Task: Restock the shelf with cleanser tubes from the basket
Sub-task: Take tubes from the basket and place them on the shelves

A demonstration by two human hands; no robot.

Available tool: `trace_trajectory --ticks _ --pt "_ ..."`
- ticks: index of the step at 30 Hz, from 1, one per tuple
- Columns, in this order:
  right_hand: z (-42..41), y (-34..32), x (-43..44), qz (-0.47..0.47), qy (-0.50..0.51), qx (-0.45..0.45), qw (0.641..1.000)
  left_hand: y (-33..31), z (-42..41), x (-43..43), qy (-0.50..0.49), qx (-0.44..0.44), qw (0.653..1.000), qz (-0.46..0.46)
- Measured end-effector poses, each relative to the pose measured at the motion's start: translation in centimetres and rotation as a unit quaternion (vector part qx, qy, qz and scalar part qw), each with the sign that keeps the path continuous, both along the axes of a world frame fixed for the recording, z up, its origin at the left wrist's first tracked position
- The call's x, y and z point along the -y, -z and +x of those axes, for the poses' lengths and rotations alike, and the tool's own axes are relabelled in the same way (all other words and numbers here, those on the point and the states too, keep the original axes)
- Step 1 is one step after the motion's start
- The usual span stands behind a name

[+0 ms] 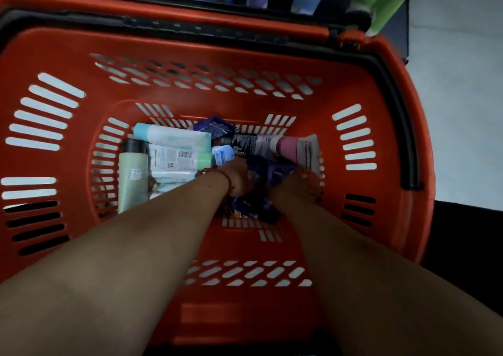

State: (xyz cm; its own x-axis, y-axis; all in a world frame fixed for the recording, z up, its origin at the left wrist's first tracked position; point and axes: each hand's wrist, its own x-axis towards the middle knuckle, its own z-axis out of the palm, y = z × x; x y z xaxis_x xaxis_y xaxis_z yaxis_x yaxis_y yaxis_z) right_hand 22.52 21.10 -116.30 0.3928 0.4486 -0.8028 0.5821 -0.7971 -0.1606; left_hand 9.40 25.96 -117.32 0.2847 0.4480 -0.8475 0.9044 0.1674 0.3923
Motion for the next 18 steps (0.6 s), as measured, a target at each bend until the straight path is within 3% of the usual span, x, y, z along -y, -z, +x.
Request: trace_trajectory --ticks 7,13,18 --pt "-1.3 -3.7 -0.5 0.074 0.060 -0.119 0.988 -4.8 -2.0 0.5 -0.119 0.077 0.990 0.018" --pt "-1.3 -12.0 -3.0 0.185 0.069 -0.161 0.967 -11.4 -5.6 0.0 -0.225 0.161 0.959 0.062" --pt "-2.0 -21.3 -4.7 0.214 0.139 -0.281 0.925 -21.8 -8.3 -0.5 -0.285 0.263 0.919 0.073"
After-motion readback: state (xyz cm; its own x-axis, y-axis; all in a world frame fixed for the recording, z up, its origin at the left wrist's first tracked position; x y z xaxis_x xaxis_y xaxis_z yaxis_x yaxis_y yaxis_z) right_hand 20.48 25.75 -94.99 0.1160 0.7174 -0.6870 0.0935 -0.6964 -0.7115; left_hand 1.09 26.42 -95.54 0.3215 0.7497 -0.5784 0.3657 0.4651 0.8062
